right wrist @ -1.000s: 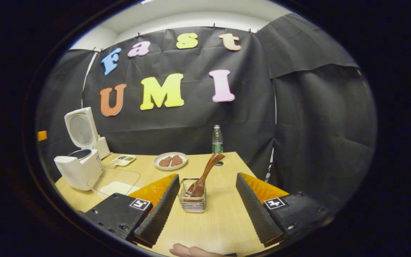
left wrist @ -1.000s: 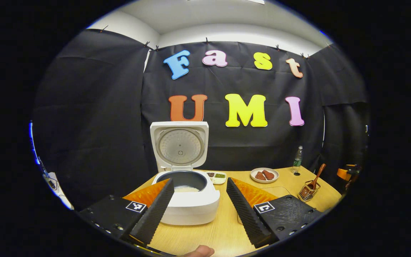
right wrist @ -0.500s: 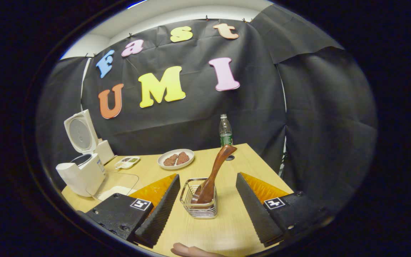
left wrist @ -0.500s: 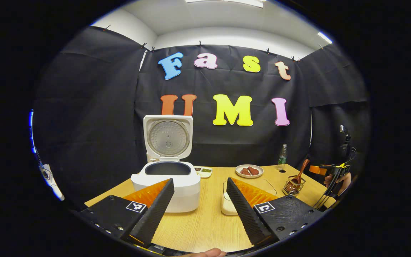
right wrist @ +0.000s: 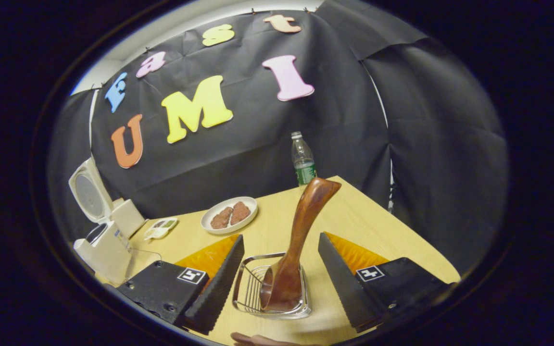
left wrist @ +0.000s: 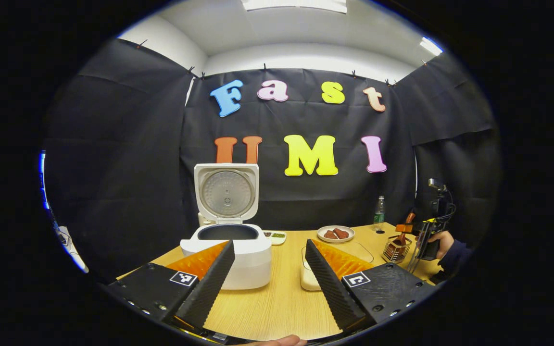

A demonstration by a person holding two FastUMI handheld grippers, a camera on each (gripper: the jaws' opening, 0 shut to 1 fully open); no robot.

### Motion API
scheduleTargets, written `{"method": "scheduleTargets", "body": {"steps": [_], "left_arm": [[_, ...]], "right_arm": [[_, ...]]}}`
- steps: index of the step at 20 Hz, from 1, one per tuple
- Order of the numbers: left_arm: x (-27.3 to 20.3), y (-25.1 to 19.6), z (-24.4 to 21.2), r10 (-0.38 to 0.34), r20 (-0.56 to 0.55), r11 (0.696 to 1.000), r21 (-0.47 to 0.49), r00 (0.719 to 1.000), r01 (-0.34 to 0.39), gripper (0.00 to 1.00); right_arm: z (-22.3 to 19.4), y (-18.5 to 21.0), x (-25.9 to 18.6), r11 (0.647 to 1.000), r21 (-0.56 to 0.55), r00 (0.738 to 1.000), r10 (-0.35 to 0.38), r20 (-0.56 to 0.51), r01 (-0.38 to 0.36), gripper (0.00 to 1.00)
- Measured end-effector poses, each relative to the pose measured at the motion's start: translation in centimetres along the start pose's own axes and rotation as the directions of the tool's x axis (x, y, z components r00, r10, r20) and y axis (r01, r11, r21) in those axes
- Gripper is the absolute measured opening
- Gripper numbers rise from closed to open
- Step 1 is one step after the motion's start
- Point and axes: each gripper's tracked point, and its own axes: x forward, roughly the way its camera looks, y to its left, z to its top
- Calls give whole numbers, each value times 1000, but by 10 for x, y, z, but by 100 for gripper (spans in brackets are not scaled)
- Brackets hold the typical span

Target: Close the left gripper, press the button to open the rice cooker; take a wooden spoon from the chopstick holder with the right hand, scoop a spoonful of rice and pour it into the rice cooker, then put the wooden spoon back into the chopstick holder.

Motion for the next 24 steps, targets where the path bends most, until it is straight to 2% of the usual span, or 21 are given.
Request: {"method": "scheduleTargets", "body": {"steps": [1, 2, 4, 5, 6, 7, 9, 10, 11, 12, 14, 16, 19, 21, 24], "left_arm": [[1, 1, -7, -1, -20, 1000, 4, 1000, 1, 94], [0, 0, -14, 0, -43, 1000, 12, 999, 1, 94], [-2, -13, -14, -36, -41, 999, 35, 998, 38, 94], [-3, -17, -15, -55, -40, 997, 44, 998, 57, 94], [-3, -19, -15, -60, -41, 997, 51, 997, 62, 94], [-3, -18, -16, -59, -41, 997, 57, 997, 61, 94], [-7, -22, -14, -66, -38, 996, 59, 997, 68, 94], [-9, -25, -12, -76, -30, 995, 59, 997, 78, 94], [-10, -27, -10, -87, -23, 994, 62, 996, 89, 94], [-12, -29, -9, -95, -19, 993, 64, 995, 96, 94], [-16, -30, -7, -106, -9, 992, 68, 994, 106, 94], [-20, -29, -6, -114, -4, 992, 62, 993, 114, 94], [-28, -22, -1, -112, 8, 993, 35, 994, 112, 94], [-33, -16, 2, -106, 14, 994, 17, 994, 105, 94], [-40, -6, 7, -92, 24, 996, -4, 995, 92, 94]], "right_arm": [[3, 3, 6, 1000, 16, 1000, 15, 14, -15, 94], [5, -1, 11, 999, 35, 1000, 9, 19, -9, 98], [4, -1, 22, 997, 74, 999, 35, 16, -36, 96], [-1, 0, 24, 996, 79, 999, 43, -3, -43, 86], [-6, -3, 27, 997, 79, 999, 28, -19, -26, 85], [-8, -10, 31, 997, 77, 1000, 6, -25, -4, 60], [-7, -9, 33, 997, 83, 1000, 14, -27, -12, 25], [-3, -1, 23, 995, 95, 999, 43, -19, -41, 20], [-1, 0, 20, 995, 95, 999, 36, -11, -35, 22], [2, -7, 17, 995, 95, 1000, 9, 9, -10, 19], [15, 2, 3, 993, 108, 998, 33, 52, -39, 16], [26, 5, -11, 996, 91, 997, 12, 80, -20, 15], [48, 28, -34, 999, 17, 990, 32, 136, -34, 12], [61, 34, -48, 1000, -22, 986, 4, 166, -1, 11], [77, 66, -73, 997, -78, 980, 19, 198, -3, 11]]}}
